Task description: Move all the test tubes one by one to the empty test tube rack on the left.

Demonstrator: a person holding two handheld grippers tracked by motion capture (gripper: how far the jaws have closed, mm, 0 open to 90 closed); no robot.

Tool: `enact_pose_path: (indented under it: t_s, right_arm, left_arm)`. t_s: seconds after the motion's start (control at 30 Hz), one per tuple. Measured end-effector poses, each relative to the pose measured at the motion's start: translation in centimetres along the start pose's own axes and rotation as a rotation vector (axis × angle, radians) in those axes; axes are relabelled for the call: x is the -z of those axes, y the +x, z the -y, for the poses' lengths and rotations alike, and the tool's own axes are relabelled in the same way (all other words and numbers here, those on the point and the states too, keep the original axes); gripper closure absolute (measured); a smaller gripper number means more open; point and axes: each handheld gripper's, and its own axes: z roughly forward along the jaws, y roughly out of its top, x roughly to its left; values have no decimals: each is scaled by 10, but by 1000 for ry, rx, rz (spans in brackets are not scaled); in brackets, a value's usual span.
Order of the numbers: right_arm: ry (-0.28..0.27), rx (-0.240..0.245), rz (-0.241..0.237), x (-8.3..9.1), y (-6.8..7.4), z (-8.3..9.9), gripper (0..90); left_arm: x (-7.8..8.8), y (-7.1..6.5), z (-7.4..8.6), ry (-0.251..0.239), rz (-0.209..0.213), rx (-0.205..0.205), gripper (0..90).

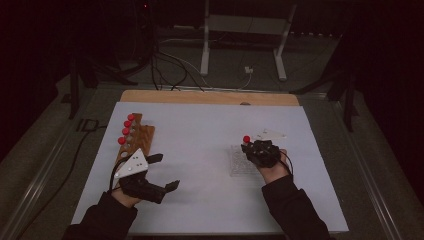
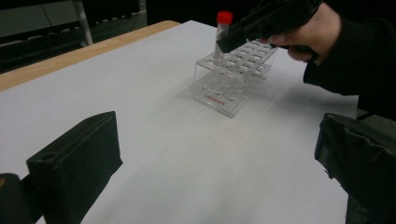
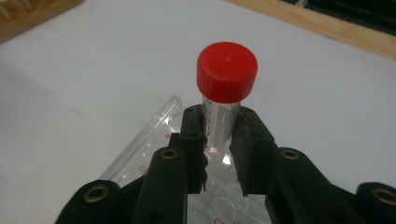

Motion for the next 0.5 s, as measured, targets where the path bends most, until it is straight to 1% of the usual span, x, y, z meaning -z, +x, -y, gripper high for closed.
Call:
enact_pose_path:
  t_s: [0.17, 0.37, 0.4, 0.5]
  right_arm:
    - [-21, 8, 0, 10, 0, -5, 752]
    - [-54, 18, 5, 22, 1, -10, 752]
    - [-60, 23, 10, 24, 2, -11, 752]
    - [-86, 28, 12, 33, 2, -14, 752]
  left_arm:
    - [1, 1, -1, -3, -1, 8, 10]
    - [1, 0, -1, -1, -2, 0, 11]
    - [1, 0, -2, -3, 4, 3, 11]
    - [2, 0, -3, 0, -3, -2, 10]
